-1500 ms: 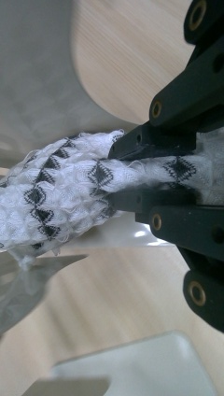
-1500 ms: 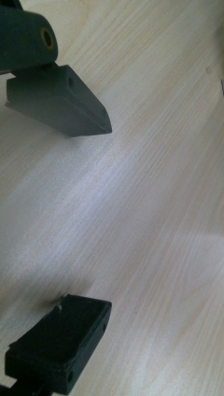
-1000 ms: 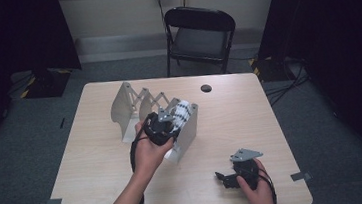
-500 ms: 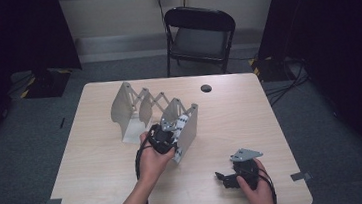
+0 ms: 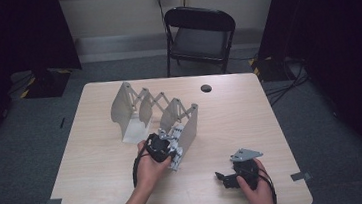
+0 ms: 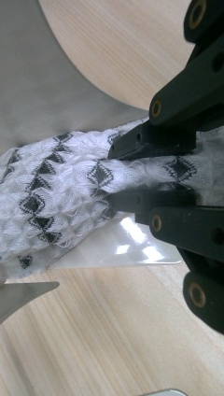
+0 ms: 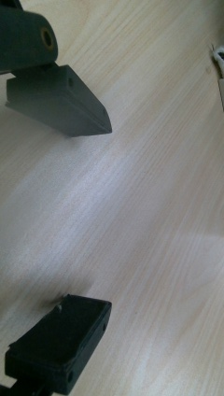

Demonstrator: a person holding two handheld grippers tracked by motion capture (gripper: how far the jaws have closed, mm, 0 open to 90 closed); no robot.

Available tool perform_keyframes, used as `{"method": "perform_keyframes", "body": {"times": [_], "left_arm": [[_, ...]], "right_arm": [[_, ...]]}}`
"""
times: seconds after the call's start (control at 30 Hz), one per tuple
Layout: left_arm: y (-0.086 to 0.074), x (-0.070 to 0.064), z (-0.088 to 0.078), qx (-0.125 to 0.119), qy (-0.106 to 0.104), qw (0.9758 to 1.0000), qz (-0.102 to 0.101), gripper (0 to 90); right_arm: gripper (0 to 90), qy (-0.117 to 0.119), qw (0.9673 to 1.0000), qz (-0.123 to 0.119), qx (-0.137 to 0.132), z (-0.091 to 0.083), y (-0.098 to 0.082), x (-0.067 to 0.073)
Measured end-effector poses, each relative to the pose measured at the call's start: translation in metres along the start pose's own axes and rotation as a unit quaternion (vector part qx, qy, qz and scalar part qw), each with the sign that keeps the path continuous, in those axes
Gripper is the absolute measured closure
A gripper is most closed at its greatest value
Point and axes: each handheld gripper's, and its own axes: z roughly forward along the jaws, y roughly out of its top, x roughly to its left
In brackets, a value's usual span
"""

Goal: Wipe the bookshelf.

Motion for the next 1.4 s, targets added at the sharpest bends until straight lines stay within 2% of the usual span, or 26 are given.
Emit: {"method": "perform_keyframes", "body": {"times": [0.1,0.23,0.27,0.37,0.47,0.57,0.73,1.0,1.4], "left_arm": [[0.005,-0.001,-0.01,-0.006,-0.002,1.0,0.004,76.2],[0.016,-0.004,-0.029,-0.034,-0.002,0.9994,0.006,76.2],[0.02,-0.004,-0.035,-0.041,-0.001,0.9991,0.012,76.2],[0.034,-0.007,-0.055,-0.065,0.006,0.9977,0.022,76.2],[0.051,-0.007,-0.072,-0.09,0.004,0.9955,0.029,76.2],[0.063,-0.01,-0.08,-0.108,-0.003,0.9935,0.036,76.2],[0.063,-0.014,-0.069,-0.1,-0.014,0.9939,0.044,76.2],[0.049,-0.012,-0.044,-0.077,-0.02,0.9961,0.036,76.1],[0.03,-0.01,-0.016,-0.05,-0.025,0.9979,0.032,76.0]], "right_arm": [[12.1,0.0,1.0,0.0,0.0,0.0,0.0,0.0],[12.1,0.0,1.0,0.0,0.0,0.0,0.0,0.0],[12.1,0.0,1.0,0.0,0.0,0.0,0.0,0.0],[12.0,0.0,1.0,0.0,0.0,0.0,0.0,0.0],[12.1,-0.001,1.0,0.001,-0.001,0.0,0.0,0.0],[12.1,-0.001,1.0,0.001,-0.001,0.0,0.0,0.0],[12.0,-0.002,1.0,0.0,-0.001,0.0,0.0,0.0],[12.1,-0.001,1.0,0.0,-0.001,0.0,0.0,0.0],[12.0,-0.002,1.0,0.0,-0.001,0.0,0.0,0.0]]}}
